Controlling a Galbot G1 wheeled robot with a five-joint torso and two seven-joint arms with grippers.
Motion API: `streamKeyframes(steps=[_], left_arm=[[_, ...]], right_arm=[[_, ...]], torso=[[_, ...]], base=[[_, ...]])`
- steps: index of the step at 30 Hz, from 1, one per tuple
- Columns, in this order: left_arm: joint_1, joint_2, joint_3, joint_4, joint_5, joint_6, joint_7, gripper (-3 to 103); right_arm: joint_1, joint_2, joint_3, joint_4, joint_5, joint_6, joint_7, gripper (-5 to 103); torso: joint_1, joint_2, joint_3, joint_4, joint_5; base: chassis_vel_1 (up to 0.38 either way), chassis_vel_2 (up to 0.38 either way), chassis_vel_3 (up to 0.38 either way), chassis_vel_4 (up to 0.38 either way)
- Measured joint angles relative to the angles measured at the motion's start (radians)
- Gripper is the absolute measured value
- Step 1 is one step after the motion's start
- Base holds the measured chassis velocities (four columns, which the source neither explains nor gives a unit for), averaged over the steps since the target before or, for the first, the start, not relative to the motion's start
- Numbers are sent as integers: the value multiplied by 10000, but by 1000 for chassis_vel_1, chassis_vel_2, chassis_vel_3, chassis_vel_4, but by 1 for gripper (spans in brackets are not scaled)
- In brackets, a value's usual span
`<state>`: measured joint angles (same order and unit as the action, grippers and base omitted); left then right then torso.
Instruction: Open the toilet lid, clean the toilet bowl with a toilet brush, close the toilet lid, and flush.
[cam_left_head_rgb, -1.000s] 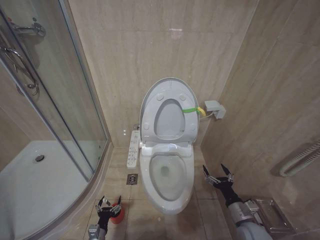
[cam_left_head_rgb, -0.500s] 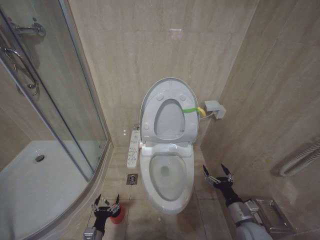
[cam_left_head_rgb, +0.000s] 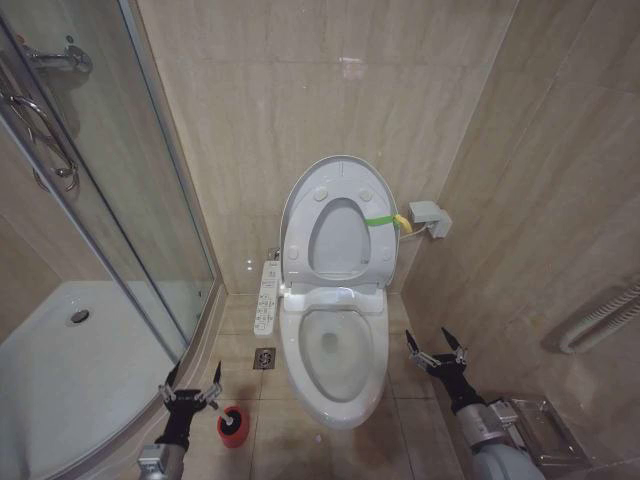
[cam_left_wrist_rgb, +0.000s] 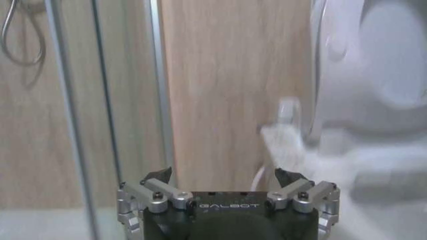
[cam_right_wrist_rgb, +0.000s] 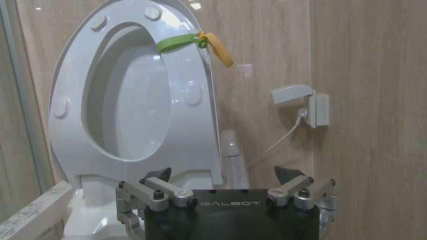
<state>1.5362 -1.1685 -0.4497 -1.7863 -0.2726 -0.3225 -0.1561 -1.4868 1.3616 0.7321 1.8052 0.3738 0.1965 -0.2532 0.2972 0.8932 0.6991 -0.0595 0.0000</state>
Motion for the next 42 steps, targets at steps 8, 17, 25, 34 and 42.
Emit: streamKeyframes(steps=[8,17,25,34,42], left_arm=[[839,249,-448,-1950,-427,994,319,100],[1464,114,-1022,-2748,-872,1217,540,100],[1742,-154,-1137,-2980,-827,1453,54,100],[1934,-202,-1055,-3206,-628,1697,154,100],[1714,-67,-1237,-2872,-617,1315,841,100]], right_arm=[[0,0,0,0,0,0,1,100],[0,0,0,0,0,0,0,100],[0,0,0,0,1,0,0,100],[0,0,0,0,0,0,0,100],[0,0,0,0,0,0,0,100]], torso=[[0,0,0,0,2],[0,0,0,0,0],[0,0,0,1,1],[0,0,0,0,1],[0,0,0,0,0]], base=[[0,0,0,0],[0,0,0,0],[0,0,0,0],[0,0,0,0],[0,0,0,0]])
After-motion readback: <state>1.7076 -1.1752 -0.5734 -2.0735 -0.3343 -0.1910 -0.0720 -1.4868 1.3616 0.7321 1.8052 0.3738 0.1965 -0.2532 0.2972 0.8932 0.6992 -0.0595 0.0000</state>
